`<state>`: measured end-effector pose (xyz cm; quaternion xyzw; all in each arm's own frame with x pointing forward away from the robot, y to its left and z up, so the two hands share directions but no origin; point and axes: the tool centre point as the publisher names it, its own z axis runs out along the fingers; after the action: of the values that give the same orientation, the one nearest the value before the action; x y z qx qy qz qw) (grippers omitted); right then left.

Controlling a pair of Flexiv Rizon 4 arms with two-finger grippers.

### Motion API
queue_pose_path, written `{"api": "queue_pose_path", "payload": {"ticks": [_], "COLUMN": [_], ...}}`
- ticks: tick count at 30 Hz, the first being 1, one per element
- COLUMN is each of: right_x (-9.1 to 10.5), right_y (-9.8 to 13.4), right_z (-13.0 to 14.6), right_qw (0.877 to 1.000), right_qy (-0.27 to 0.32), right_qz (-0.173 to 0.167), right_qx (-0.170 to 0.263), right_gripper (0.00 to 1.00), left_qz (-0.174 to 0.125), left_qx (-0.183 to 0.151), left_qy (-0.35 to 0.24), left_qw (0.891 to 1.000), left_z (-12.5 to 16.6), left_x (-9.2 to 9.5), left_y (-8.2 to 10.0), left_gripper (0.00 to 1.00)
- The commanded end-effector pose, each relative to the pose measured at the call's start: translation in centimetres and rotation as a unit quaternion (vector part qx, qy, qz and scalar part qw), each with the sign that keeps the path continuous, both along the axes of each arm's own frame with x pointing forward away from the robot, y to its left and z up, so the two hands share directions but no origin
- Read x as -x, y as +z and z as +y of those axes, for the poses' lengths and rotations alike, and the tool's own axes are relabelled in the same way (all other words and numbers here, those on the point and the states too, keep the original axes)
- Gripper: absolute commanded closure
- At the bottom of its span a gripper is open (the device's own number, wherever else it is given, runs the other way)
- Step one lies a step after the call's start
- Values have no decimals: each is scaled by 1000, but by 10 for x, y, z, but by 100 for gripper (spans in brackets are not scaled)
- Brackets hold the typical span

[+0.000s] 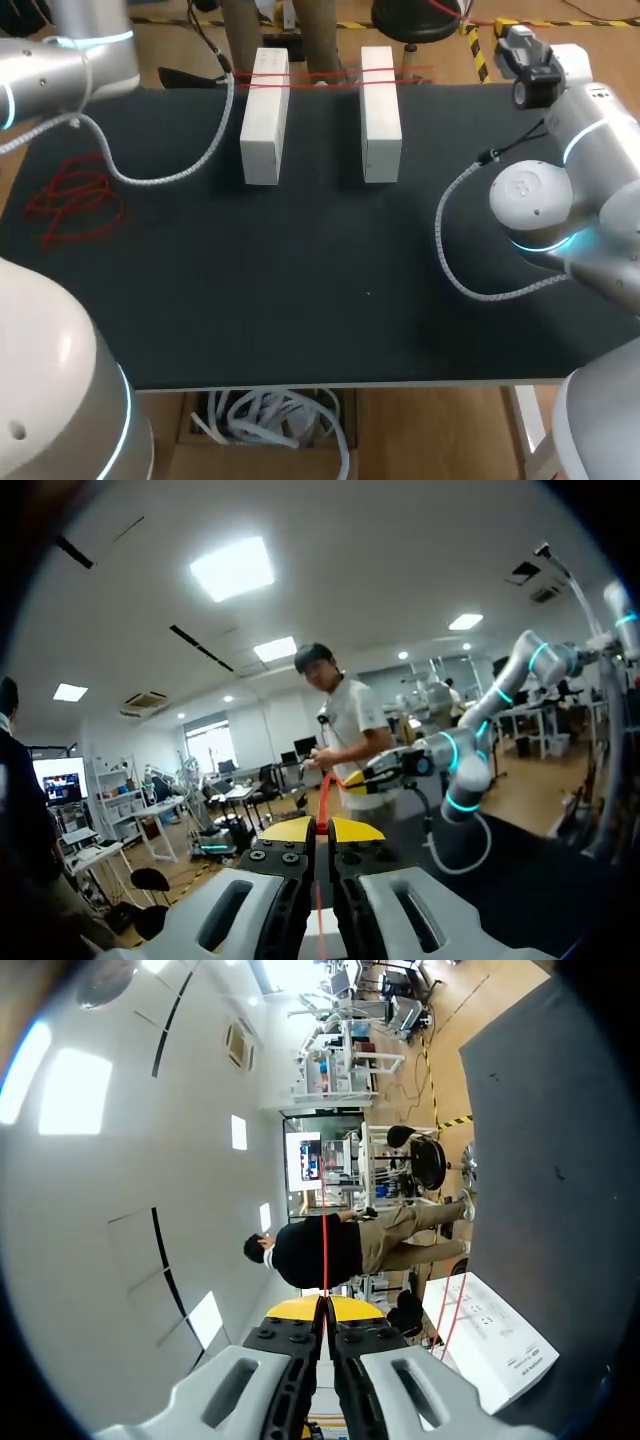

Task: Grab the tape and strap the tape.

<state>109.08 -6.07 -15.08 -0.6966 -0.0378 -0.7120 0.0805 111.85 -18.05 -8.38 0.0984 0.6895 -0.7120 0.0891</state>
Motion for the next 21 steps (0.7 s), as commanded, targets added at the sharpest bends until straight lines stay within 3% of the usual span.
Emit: {"api": "queue_pose_path", "payload": {"ticks": [1, 15, 20, 21], "right_x": [-1, -1, -1, -1], "right_y": [-1, -1, -1, -1], "right_z": [-1, -1, -1, -1], "right_qw": [1000, 1000, 1000, 1000], "right_qy": [3, 3, 3, 3], "right_qz": [-2, -2, -2, -2], "right_qx": [0, 0, 0, 0], "right_gripper": [100, 100, 100, 100], "left_qz": [-3, 2, -23, -28], "left_qx": [-172, -179, -251, -282], "left_qy": [-7, -16, -2, 1], "left_qw": [985, 984, 968, 959], "left_z": [5, 5, -3, -4], "left_x": [8, 9, 10, 11], "left_y": [11, 11, 19, 18], "left_gripper": [100, 100, 100, 100]}}
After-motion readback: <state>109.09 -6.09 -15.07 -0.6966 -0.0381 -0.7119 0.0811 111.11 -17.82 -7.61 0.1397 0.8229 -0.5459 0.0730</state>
